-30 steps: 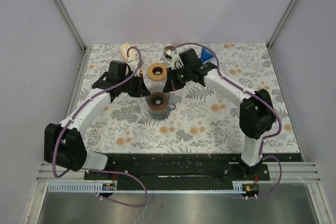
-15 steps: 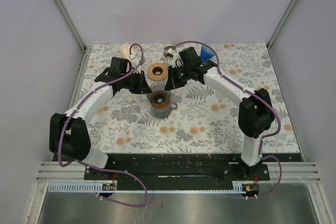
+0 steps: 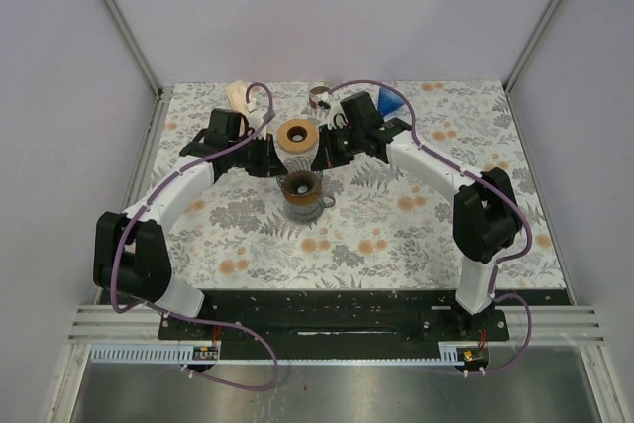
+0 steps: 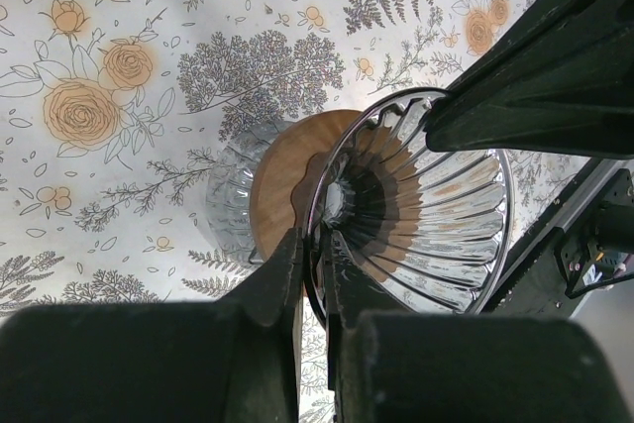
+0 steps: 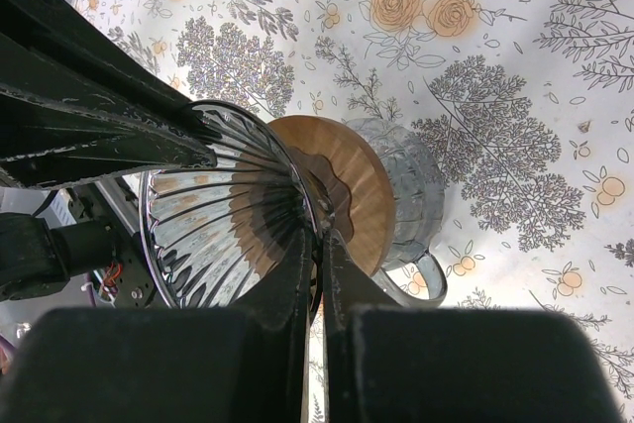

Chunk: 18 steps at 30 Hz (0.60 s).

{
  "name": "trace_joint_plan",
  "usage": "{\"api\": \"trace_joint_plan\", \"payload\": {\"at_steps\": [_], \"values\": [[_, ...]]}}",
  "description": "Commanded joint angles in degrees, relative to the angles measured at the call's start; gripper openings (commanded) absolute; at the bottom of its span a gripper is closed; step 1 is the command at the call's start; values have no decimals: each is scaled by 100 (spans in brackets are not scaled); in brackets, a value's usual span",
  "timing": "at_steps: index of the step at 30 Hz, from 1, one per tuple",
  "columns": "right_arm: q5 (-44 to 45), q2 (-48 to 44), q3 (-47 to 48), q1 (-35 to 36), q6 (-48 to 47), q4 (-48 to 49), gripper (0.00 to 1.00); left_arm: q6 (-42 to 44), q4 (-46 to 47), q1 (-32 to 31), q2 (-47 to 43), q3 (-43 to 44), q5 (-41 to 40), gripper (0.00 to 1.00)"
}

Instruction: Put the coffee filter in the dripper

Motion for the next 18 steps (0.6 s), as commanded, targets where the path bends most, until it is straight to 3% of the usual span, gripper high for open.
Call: {"api": "trace_joint_plan", "payload": {"at_steps": [1, 3, 6, 11, 18], "values": [[545, 506, -190, 131, -611, -678, 0, 1099, -1151, -165, 870, -435, -940, 0], [545, 454, -41, 131, -593, -704, 0, 1091, -1258, -156, 906, -153, -1062, 0], [545, 331, 153, 158, -558, -731, 9, 1152, -1171, -165, 652, 111, -1256, 1], [501, 190, 417, 175, -496, -731, 22, 1056, -1082, -156, 309, 515, -1063, 22], [405, 128, 839, 281, -523, -906, 33, 932, -1082, -165, 10, 674, -966, 36]]}}
